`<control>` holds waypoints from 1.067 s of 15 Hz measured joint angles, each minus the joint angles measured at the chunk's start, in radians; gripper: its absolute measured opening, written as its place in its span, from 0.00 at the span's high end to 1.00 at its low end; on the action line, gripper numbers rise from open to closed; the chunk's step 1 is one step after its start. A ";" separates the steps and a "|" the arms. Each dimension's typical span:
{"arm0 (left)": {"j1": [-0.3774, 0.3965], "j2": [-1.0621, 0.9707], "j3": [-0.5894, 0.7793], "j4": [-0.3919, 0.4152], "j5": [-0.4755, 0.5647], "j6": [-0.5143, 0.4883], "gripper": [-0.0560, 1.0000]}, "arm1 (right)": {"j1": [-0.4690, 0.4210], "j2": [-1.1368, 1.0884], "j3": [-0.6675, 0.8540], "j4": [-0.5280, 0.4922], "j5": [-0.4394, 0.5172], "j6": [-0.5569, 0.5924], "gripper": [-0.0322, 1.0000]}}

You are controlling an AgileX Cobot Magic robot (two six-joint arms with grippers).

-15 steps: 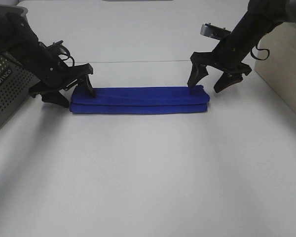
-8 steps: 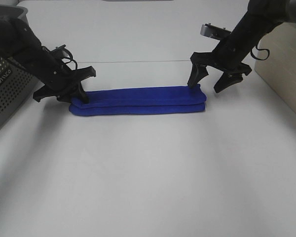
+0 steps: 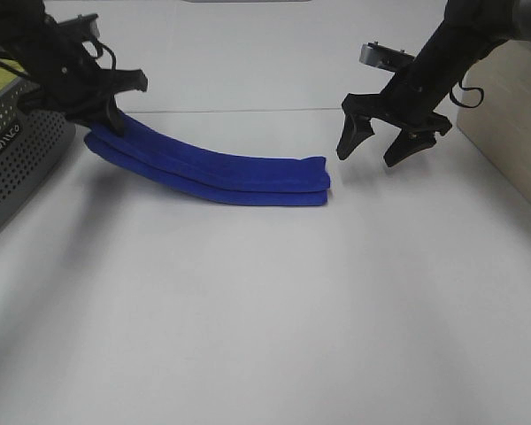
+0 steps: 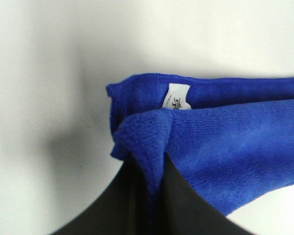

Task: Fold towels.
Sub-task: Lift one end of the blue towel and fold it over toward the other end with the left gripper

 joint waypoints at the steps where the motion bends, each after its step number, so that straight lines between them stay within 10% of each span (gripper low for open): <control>1: 0.000 -0.014 -0.052 0.031 0.054 -0.024 0.88 | 0.000 0.000 0.000 0.000 0.000 0.000 0.18; 7: -0.073 -0.018 -0.223 -0.125 0.190 -0.062 0.88 | 0.000 0.000 0.000 -0.001 0.013 0.000 0.18; 16: -0.266 0.131 -0.223 -0.154 -0.011 -0.236 0.86 | 0.000 0.000 0.000 0.000 0.043 0.000 0.18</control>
